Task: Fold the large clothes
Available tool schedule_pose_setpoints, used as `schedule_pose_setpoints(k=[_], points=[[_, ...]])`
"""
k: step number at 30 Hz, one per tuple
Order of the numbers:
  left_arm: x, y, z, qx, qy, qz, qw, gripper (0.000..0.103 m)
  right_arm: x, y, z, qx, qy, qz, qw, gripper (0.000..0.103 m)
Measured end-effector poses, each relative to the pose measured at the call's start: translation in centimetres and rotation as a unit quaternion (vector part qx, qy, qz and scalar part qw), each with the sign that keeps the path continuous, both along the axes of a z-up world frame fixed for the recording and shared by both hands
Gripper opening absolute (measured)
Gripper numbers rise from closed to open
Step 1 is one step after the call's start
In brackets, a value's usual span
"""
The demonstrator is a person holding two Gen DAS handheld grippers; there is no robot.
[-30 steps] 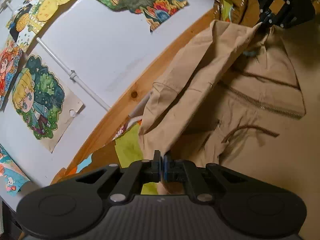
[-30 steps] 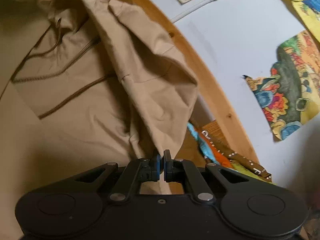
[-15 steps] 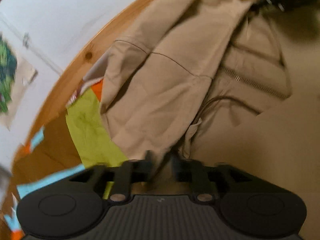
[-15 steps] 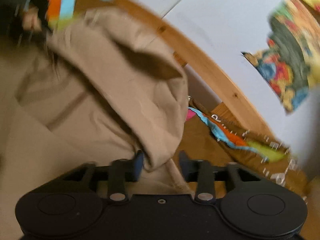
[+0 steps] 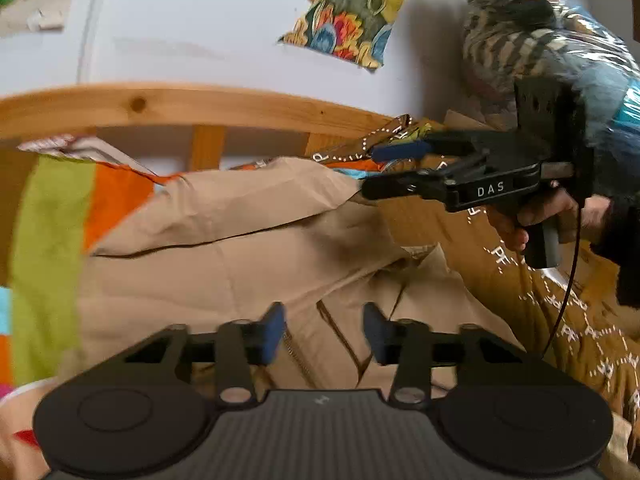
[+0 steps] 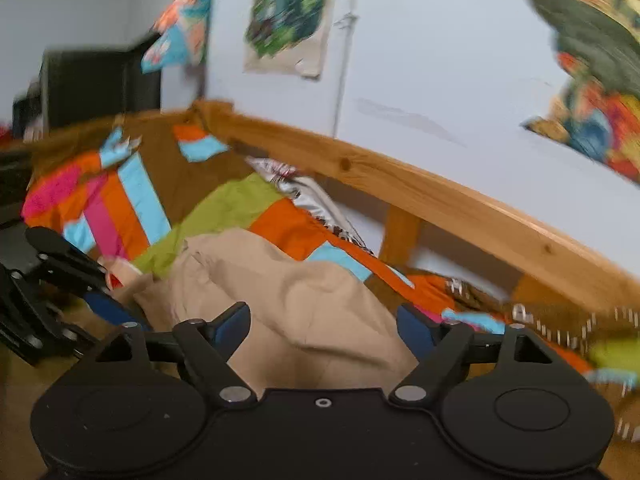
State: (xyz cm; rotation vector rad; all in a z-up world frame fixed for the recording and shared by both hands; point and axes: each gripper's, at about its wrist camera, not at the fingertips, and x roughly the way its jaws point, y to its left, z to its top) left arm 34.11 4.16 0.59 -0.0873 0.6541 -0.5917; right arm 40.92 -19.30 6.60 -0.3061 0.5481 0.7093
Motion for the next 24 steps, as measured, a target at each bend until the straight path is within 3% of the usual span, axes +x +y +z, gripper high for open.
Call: schedule_pose_setpoints(k=[4,6,7,8,10,11,13,17,22,24], points=[[3.1,-1.0,-3.1,-0.009,0.055,0.01,0.9984,0.029,-0.5,3.2,-1.5,-0.103,-0.037,0.047,0.993,0.083],[3.7,-1.1,-4.2,-0.008,0.07,0.025,0.9972,0.018,-0.3,4.3,-2.7,-0.148,-0.059,0.038,0.986,0.074],[4.3,-0.9,-4.8,-0.016,0.082,0.035,0.9959,0.017,-0.1,4.4,-3.0,-0.147,-0.058,0.033,0.987,0.07],[4.9,-0.7,-5.2,-0.029,0.093,0.044,0.9943,0.015,0.2,4.6,-3.1,-0.139,-0.054,0.023,0.988,0.064],[5.2,-0.3,-5.7,-0.046,0.106,0.058,0.9916,0.011,0.9,4.9,-3.0,-0.125,-0.052,0.009,0.991,0.04],[5.7,-0.3,-6.0,-0.047,0.114,0.066,0.9901,0.006,0.9,4.9,-2.9,-0.121,-0.055,0.002,0.991,0.022],[6.4,-0.5,-6.6,-0.04,0.131,0.077,0.9876,0.002,0.2,4.5,-2.2,-0.09,-0.074,-0.003,0.993,0.009],[7.2,-1.5,-7.9,-0.033,0.127,0.112,0.985,0.002,-6.1,1.9,-1.0,-0.011,-0.134,-0.013,0.991,0.006],[4.5,-0.6,-8.7,-0.089,0.086,0.151,0.9806,0.002,-14.2,-0.2,-4.6,-0.067,-0.158,0.007,0.985,0.006],[2.5,0.0,-8.9,-0.11,0.093,0.165,0.9756,0.002,-16.8,-0.5,-5.6,-0.078,-0.155,0.018,0.985,0.006]])
